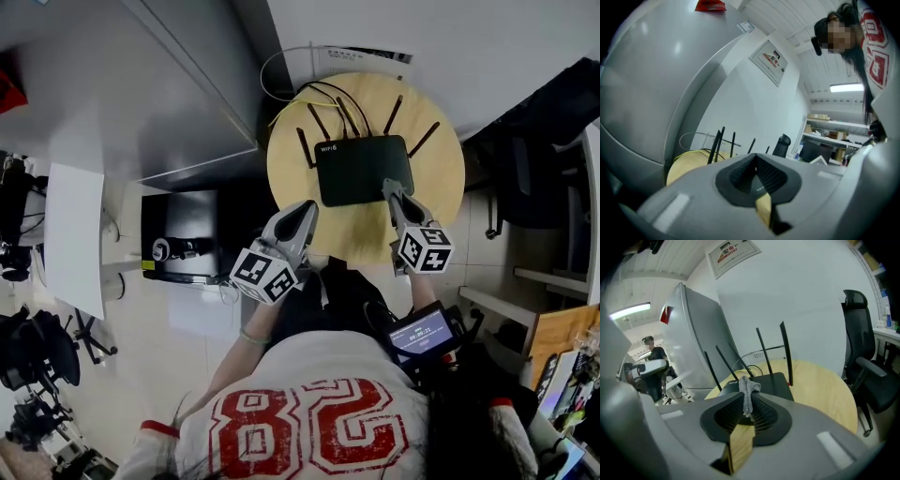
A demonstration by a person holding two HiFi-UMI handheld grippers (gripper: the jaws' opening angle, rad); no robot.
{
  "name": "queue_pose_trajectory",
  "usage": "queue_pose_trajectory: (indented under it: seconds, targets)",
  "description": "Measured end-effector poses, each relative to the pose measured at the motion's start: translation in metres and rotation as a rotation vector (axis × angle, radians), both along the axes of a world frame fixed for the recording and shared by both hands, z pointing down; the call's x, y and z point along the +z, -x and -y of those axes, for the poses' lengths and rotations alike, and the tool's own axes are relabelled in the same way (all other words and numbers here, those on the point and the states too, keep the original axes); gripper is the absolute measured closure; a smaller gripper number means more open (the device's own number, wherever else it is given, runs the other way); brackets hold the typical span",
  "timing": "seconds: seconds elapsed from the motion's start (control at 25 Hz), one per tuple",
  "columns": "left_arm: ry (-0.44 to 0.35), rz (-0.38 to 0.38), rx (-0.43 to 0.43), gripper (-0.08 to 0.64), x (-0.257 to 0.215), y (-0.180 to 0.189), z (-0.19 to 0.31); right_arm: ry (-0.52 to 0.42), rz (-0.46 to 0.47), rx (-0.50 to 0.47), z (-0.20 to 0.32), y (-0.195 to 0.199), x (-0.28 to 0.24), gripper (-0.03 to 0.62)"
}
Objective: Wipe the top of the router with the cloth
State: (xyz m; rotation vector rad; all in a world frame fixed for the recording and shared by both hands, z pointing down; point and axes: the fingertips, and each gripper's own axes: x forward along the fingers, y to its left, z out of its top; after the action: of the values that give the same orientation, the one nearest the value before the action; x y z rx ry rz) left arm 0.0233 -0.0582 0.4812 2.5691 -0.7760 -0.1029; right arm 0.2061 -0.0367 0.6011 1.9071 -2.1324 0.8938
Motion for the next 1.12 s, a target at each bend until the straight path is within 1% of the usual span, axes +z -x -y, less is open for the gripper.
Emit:
queue_pose_trajectory:
  seconds: [0.16, 0.36, 0.52, 0.68, 0.84, 0.96, 1.12]
  targets:
    - [-0.003, -0.007, 0.013, 0.563, -0.002, 0.015, -0.012, -0.004, 0.007, -0.005, -0.014, 0.032, -0.004, 0.551]
    - [-0.023, -0.035, 0.084, 0.561, -0.009, 0.035, -0.036, -0.015, 0.009, 0.032, -0.045, 0.075, -0.009, 0.551]
    - [-0.043, -0.037, 0.167, 0.563, -0.014, 0.068, -0.073, -0.041, 0.014, 0.086, -0.081, 0.119, -0.018, 0.551]
    - [-0.045, -0.038, 0.212, 0.561, -0.016, 0.104, -0.106, -0.085, 0.008, 0.136, -0.123, 0.167, -0.033, 0.551]
    - [-0.03, -0.051, 0.261, 0.561, -0.018, 0.127, -0.132, -0.098, 0.01, 0.194, -0.158, 0.203, -0.042, 0.551]
    - [-0.024, -0.062, 0.278, 0.562, -0.022, 0.134, -0.146, -0.108, 0.019, 0.205, -0.172, 0.219, -0.051, 0.551]
    - [-0.031, -0.064, 0.318, 0.563, -0.027, 0.122, -0.165, -0.134, 0.02, 0.221, -0.19, 0.218, -0.065, 0.551]
